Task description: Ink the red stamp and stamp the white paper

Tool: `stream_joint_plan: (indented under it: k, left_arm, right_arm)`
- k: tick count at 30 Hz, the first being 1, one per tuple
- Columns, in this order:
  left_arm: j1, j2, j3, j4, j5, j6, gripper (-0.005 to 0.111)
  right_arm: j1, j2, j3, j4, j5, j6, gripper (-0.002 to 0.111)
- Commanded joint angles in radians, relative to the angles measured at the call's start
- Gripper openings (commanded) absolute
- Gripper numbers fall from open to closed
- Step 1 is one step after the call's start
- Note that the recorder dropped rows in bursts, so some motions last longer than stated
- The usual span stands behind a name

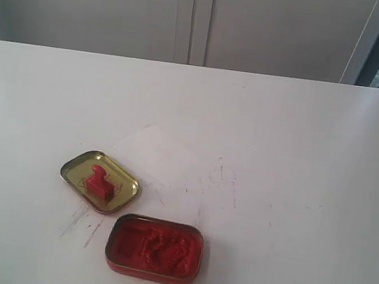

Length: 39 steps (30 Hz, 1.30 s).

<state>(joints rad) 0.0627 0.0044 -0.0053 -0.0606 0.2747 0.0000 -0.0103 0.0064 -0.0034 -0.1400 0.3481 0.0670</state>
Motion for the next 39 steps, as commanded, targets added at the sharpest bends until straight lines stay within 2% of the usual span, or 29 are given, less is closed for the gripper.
stream_joint_plan:
  k: [1,30,39]
  left_arm:
    - [-0.006,-0.004,0.005,-0.006,-0.004,0.0,0.0]
    - [-0.006,-0.004,0.005,-0.006,-0.007,0.0,0.0]
    - [-0.006,-0.004,0.005,-0.006,-0.111,0.0,0.0]
  right_arm:
    - [0.003,-0.006,0.003,-0.008,-0.006,-0.002,0.0]
    - [0.003,-0.006,0.003,-0.008,-0.006,-0.002,0.0]
    - [0.003,-0.006,0.003,-0.008,-0.006,-0.002,0.0]
